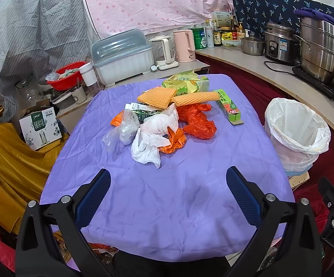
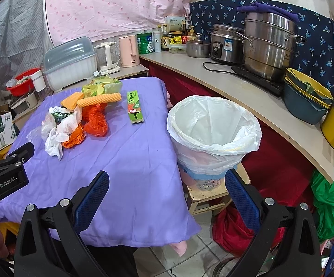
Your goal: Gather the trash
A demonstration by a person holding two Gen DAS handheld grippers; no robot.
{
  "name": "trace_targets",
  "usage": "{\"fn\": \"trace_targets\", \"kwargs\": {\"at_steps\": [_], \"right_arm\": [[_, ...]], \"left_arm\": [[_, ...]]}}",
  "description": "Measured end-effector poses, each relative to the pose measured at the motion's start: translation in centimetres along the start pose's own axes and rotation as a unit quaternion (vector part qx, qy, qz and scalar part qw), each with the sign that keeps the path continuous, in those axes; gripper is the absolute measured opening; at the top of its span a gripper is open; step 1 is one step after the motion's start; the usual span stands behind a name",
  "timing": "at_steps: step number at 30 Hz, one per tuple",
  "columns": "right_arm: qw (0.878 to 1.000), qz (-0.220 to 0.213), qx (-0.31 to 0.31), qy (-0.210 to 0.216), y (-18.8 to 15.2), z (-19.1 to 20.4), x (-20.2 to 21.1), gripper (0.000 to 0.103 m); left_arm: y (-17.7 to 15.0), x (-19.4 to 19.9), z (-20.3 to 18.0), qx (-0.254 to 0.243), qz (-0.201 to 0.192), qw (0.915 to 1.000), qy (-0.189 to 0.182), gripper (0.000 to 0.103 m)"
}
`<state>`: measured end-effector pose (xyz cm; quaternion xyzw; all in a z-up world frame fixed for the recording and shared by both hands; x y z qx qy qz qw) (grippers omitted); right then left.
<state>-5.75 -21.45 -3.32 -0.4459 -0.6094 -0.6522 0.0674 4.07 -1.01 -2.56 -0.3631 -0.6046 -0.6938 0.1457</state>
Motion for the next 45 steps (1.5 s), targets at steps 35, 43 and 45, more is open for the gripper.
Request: {"fn": "trace_targets", "kwargs": {"at_steps": [35, 43, 45], "right_arm": [[0.999, -0.006, 0.012, -0.031, 0.9, 2.0, -3.0, 0.096], [1.000, -0.007, 0.015, -0.026, 1.9, 3.9, -5.1, 0.096], [1.000, -0.010, 0.017, -0.023, 2.5, 4.5, -5.6, 0.096]], "left_arm": [[-0.2, -3.5, 1.7, 0.018, 0.007, 0.9996, -0.022, 0.096], [0.6, -5.6, 3.0, 0.030, 0.008, 0.9991, -0.028, 0.096], [1.0, -6.1, 3.7, 0.035, 0.007, 0.9990, -0.028, 0.096]]}}
Point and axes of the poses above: each gripper's, at about its wrist camera, not at the fingertips, and x roughly against the way its jaws point, z to its left, y to its top, the point moved 6 cm from there along -x, roughly the way its jaws point, and after that the axes turned 14 degrees about -y, right-handed, at the moved point
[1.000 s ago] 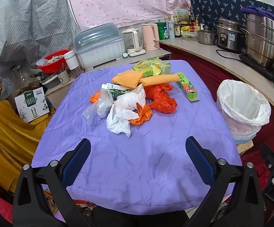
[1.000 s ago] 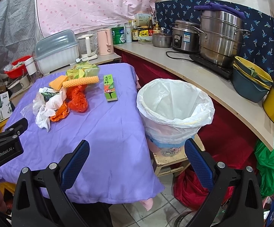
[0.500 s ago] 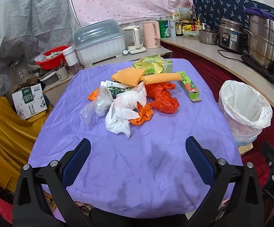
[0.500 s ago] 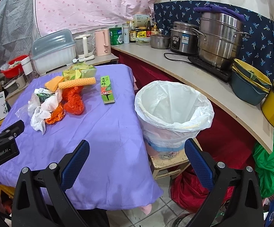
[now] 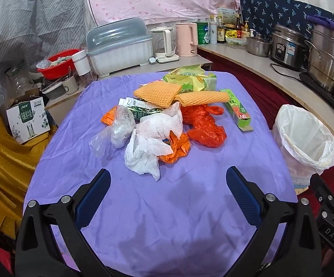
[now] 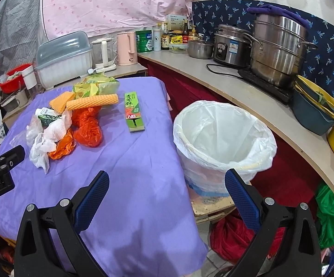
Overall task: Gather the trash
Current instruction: 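Grasp the clear plastic bag with the left tool while the right tool grasps the green NB box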
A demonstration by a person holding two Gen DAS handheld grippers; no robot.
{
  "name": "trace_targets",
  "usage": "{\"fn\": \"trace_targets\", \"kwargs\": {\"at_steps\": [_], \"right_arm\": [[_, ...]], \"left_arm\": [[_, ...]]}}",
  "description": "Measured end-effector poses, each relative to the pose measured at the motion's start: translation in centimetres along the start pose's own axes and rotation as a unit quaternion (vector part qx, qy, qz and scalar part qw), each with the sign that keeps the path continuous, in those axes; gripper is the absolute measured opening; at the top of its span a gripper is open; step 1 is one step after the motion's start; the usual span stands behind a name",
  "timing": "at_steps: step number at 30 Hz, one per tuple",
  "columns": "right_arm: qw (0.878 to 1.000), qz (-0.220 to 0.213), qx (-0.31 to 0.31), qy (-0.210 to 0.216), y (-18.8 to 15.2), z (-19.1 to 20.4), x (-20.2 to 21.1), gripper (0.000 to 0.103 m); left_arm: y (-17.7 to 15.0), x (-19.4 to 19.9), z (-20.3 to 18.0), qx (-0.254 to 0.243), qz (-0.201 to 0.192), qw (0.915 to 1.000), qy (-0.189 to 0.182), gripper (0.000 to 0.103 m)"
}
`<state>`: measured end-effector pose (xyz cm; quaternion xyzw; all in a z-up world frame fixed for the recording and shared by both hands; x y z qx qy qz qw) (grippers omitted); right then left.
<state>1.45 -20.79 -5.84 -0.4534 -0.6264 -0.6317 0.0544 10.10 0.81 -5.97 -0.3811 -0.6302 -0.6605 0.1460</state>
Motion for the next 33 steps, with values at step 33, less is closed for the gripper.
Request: {"fn": "trace_targets", "kwargs": {"at_steps": [33], "right_arm": [[0.998, 0.043, 0.029, 0.034, 6.3, 12.1, -14.2, 0.090]], "left_arm": [[4.3, -13.4, 15.6, 0.093, 0.039, 0.9945, 0.026, 0.079]]}}
Point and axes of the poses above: each gripper's, at about its wrist camera, not at the fingertips, and x roughly against the way its jaws point, z to its left, y to its top, the point moved 6 cm from there along -x, roughly the way its jaws point, and after that the axes turned 14 degrees about -y, right-handed, at the moved point
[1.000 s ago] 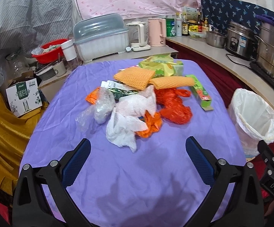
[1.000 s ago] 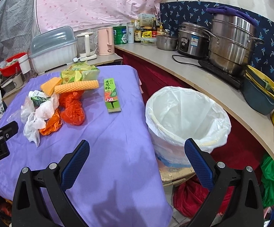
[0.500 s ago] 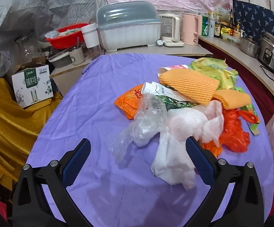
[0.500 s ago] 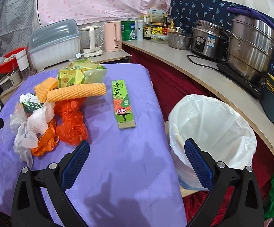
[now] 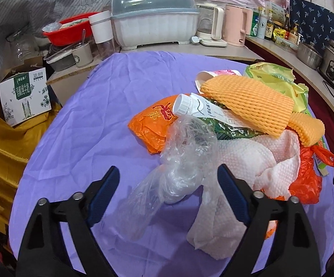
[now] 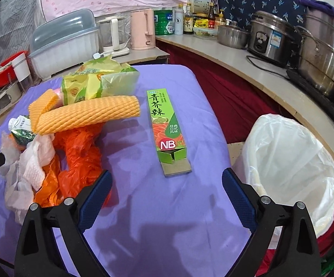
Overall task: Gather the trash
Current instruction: 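Grasp the clear plastic bag with the left tool while the right tool grasps the green NB box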
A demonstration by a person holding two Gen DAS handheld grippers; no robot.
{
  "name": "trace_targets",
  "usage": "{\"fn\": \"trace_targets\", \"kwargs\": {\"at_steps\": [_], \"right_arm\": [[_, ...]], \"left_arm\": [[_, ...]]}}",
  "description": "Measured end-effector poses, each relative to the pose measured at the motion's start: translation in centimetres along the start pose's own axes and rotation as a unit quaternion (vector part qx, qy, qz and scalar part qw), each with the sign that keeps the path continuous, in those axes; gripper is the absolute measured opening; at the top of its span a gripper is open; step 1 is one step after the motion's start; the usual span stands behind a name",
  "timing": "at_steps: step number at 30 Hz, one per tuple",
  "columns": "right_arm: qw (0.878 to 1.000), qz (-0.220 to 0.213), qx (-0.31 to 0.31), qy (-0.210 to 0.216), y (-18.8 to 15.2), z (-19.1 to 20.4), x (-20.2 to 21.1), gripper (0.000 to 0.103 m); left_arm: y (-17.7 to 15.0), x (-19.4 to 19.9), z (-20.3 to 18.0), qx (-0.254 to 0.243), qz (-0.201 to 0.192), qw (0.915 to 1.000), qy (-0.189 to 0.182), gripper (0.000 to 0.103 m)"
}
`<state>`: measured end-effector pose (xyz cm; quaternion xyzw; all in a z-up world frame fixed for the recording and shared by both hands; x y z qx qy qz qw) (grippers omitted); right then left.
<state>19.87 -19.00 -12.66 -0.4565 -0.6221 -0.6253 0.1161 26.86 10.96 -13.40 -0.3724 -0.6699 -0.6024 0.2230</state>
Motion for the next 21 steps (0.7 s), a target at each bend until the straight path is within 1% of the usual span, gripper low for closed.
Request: {"fn": "trace_targets", "kwargs": {"at_steps": [2, 6, 7, 10, 12, 14, 15, 17, 19, 20, 21], "right_arm": [[1.000, 0.009, -0.006, 0.004, 0.4, 0.2, -1.0, 0.089], [1.000, 0.020, -0.012, 0.005, 1.3, 0.6, -2.9, 0.081], [1.000, 0.021, -0.012, 0.003, 1.5, 0.6, -3.3, 0.081], [1.000, 0.024, -0.014, 0.006, 2.2, 1.0, -4.3, 0.074], [1.000, 0.024, -0.012, 0.005, 2.6, 1.2, -5.0, 0.069], [1.000, 0.027, -0.010, 0.005, 2.7, 1.4, -5.6, 0.064], [0.999, 0.030, -0.011, 0.006, 2.7, 1.6, -6.0, 0.060], [0.999, 0.038, -0.014, 0.016, 2.7, 1.8, -6.6, 0.055], [0.999, 0.042, -0.015, 0.021, 2.6, 2.1, -7.0, 0.047], [0.999, 0.045, -0.014, 0.023, 2.6, 2.2, -7.1, 0.040], [0.998, 0.048, -0.014, 0.027, 2.4, 2.3, -7.2, 0.040]], "left_arm": [[0.0, -0.4, 0.1, 0.001, 0.003, 1.0000, -0.005, 0.072], [0.0, -1.0, 0.1, 0.003, 0.008, 0.9998, -0.016, 0.059], [0.0, -1.2, 0.1, 0.005, 0.009, 0.9998, -0.020, 0.055], [-0.1, -1.5, -0.3, 0.005, 0.013, 0.9994, -0.031, 0.044], [-0.1, -1.5, -0.4, 0.004, 0.013, 0.9993, -0.034, 0.042], [-0.1, -1.5, -0.5, 0.002, 0.012, 0.9993, -0.036, 0.037], [-0.1, -1.5, -0.5, 0.002, 0.011, 0.9992, -0.038, 0.035], [-0.1, -1.5, -0.5, 0.005, 0.011, 0.9990, -0.043, 0.032], [-0.1, -1.3, -0.4, 0.007, 0.011, 0.9988, -0.048, 0.031], [-0.1, -1.3, -0.4, 0.007, 0.011, 0.9987, -0.048, 0.029], [-0.1, -1.2, -0.4, 0.008, 0.011, 0.9987, -0.048, 0.029]]}}
Point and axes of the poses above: each gripper's, at about its wrist camera, not at the fingertips, and x roughly against the way its jaws point, z to its left, y to its top, the point moved 6 cm from there along -x, roughly the way its jaws point, and after that the axes turned 14 degrees about -y, right-handed, at the moved point
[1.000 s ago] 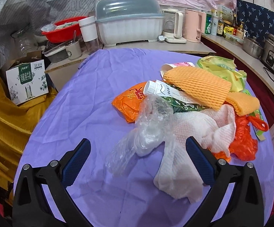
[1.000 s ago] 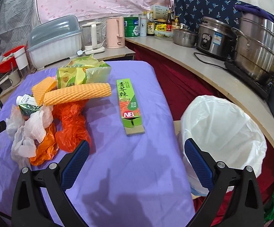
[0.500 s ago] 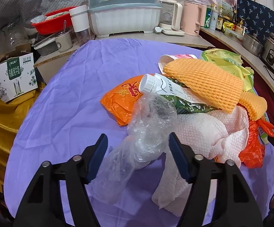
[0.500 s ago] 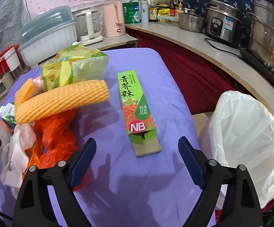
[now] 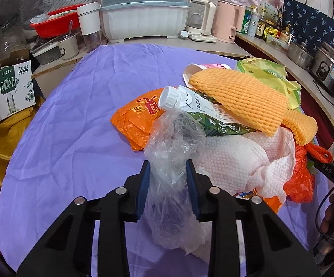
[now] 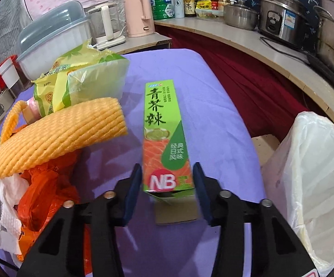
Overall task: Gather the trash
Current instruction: 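Grasp the clear plastic bag with the left tool while the right tool grasps the green NB box, then carry both items over the white bin and open both tools to drop them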
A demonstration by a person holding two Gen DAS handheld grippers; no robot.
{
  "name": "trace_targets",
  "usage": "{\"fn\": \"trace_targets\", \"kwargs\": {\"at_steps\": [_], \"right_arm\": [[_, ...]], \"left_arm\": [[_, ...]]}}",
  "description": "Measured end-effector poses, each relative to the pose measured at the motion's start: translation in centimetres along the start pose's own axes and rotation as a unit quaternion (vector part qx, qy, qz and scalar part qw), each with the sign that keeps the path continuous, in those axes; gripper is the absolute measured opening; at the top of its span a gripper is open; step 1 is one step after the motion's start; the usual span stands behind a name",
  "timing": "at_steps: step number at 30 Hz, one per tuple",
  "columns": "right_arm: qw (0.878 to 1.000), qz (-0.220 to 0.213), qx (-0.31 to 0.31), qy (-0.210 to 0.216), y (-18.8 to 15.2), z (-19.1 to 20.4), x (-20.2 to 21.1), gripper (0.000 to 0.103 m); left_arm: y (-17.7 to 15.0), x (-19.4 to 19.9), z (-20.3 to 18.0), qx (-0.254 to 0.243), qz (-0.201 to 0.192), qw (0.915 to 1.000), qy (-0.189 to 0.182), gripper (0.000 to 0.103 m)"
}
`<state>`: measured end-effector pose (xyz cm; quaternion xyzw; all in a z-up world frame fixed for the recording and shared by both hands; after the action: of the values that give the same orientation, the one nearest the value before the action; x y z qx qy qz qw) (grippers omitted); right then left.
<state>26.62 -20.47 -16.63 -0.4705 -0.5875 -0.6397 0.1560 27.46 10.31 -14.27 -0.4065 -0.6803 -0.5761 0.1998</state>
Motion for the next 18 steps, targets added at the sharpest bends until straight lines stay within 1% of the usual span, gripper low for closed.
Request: {"fn": "trace_targets", "kwargs": {"at_steps": [4, 9, 15, 18], "right_arm": [[1.000, -0.003, -0.005, 0.010, -0.2, -0.1, 0.7, 0.039], [1.000, -0.018, -0.014, 0.012, -0.3, -1.1, 2.9, 0.038], [0.999, -0.040, -0.031, 0.013, -0.3, -3.1, 6.3, 0.037], [0.998, -0.054, -0.042, 0.012, -0.5, -4.6, 8.1, 0.037]], "left_arm": [[0.0, 0.7, -0.1, 0.003, -0.004, 1.0000, -0.001, 0.027], [0.0, 2.5, -0.6, 0.000, -0.017, 0.9998, -0.003, 0.027], [0.5, 5.2, -2.0, -0.008, -0.038, 0.9992, -0.011, 0.026], [0.7, 6.8, -3.5, -0.018, -0.051, 0.9983, -0.021, 0.026]]}}
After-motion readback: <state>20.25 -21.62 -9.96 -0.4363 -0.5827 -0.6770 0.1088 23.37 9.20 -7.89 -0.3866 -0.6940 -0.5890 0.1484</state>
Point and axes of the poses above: each gripper's, at about its wrist camera, not at the fingertips, and x roughly against the way its jaws point, z to its left, y to its top, the point moved 6 cm from there along -x, roughly the way its jaws point, and after that the axes turned 14 degrees about -y, right-handed, at the moved point
